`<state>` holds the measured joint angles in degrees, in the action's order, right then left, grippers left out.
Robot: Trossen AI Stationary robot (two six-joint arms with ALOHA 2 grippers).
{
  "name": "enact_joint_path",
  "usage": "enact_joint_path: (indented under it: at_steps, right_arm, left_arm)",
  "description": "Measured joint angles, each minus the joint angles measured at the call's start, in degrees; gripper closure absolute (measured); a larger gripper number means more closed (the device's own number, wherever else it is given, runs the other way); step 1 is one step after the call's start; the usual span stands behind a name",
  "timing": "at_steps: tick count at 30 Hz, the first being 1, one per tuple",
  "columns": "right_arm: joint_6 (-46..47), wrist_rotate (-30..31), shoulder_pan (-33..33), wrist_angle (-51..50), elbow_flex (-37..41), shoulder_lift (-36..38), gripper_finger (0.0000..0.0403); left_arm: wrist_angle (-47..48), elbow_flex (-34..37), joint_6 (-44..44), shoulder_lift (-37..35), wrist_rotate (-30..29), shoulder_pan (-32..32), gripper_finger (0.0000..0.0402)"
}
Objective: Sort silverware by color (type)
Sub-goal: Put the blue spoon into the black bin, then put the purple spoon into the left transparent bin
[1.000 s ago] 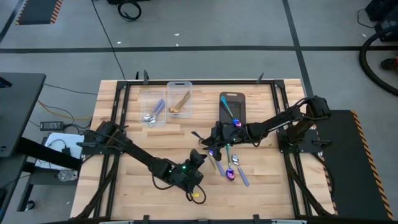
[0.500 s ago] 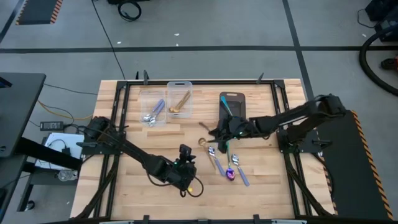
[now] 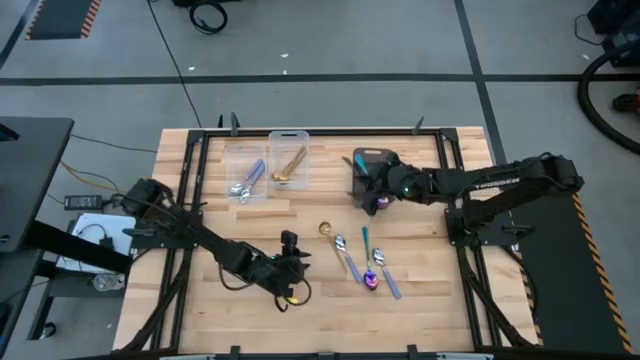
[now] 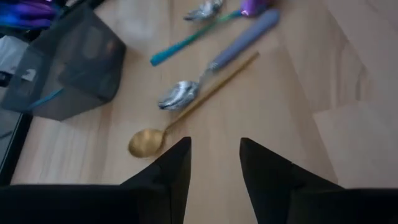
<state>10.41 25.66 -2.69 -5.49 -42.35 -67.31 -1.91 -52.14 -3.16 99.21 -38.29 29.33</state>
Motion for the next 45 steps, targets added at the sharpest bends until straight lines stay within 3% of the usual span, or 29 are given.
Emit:
enact_joint_path:
  at_steps: [7, 16, 21, 34, 45]
  right_arm:
    - [-0.1, -0.1, -6.2, -2.8, 0.0, -2.5, 0.0383]
    - [0.3, -1.3, -12.7, -5.8, 0.0, -7.5, 0.0383]
    - [2.3, -5.4, -14.8, -5.7, 0.0, -11.3, 0.0383]
    - [9.3, -5.9, -18.0, -8.2, 0.0, -17.0, 0.0380]
    - [10.5, -9.4, -18.9, -11.6, 0.0, -13.9, 0.0294]
  left_arm:
    - [-4.7, 6.7, 7.2, -9.1, 1.2, -0.7, 0.0258]
    - [-5.1, 9.0, 10.2, -15.4, 2.1, -0.6, 0.0258]
    - [-8.1, 8.8, 10.5, -16.3, 3.2, -0.5, 0.0258]
    - [-9.3, 8.8, 13.3, -16.2, 3.2, -0.5, 0.0258]
    - [-9.0, 8.8, 12.4, -16.1, 3.1, -0.7, 0.0258]
